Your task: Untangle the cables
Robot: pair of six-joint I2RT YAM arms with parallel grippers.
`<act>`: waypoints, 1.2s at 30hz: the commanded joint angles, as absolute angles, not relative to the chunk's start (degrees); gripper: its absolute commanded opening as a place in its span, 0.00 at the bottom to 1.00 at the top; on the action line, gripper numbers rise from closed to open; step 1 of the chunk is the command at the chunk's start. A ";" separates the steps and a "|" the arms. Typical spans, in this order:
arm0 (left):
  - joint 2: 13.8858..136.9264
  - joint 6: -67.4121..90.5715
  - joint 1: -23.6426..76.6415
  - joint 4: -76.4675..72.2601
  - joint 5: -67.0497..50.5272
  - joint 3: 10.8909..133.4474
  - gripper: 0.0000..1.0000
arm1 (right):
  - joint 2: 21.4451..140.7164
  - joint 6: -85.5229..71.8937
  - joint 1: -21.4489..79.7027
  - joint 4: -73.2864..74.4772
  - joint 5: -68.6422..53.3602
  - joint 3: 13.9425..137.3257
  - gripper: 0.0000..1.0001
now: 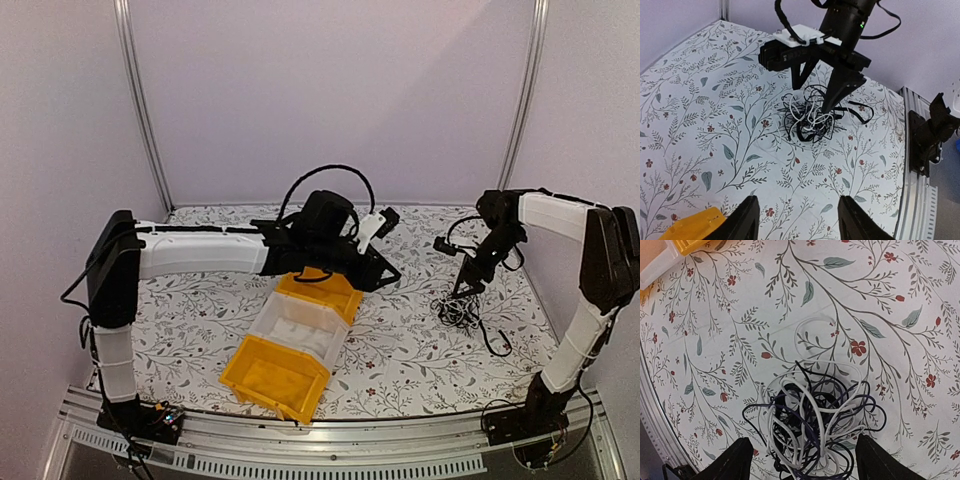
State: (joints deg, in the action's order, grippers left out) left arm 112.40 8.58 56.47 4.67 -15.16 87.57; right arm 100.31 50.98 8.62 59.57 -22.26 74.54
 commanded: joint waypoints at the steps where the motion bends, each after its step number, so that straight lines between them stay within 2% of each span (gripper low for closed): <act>1: 119.78 4.65 57.41 5.59 -19.67 92.11 0.57 | 96.48 53.92 8.86 64.46 -24.55 76.26 0.76; 9: 127.28 13.19 57.38 6.81 -12.97 98.68 0.54 | 91.39 46.21 8.96 56.02 -22.41 76.05 0.72; 13: 127.70 16.44 57.04 6.27 -12.37 99.05 0.53 | 98.20 42.47 9.48 59.36 -24.59 82.31 0.65; 21: 126.63 18.43 56.10 7.30 -12.22 99.10 0.53 | 102.49 43.41 10.61 60.02 -23.08 84.85 0.47; 31: 127.69 22.61 54.20 9.61 -13.41 102.56 0.53 | 98.25 47.62 10.57 61.61 -22.81 80.18 0.49; 36: 127.77 22.84 53.80 9.48 -13.77 103.53 0.53 | 99.11 47.64 10.58 59.33 -21.96 78.36 0.43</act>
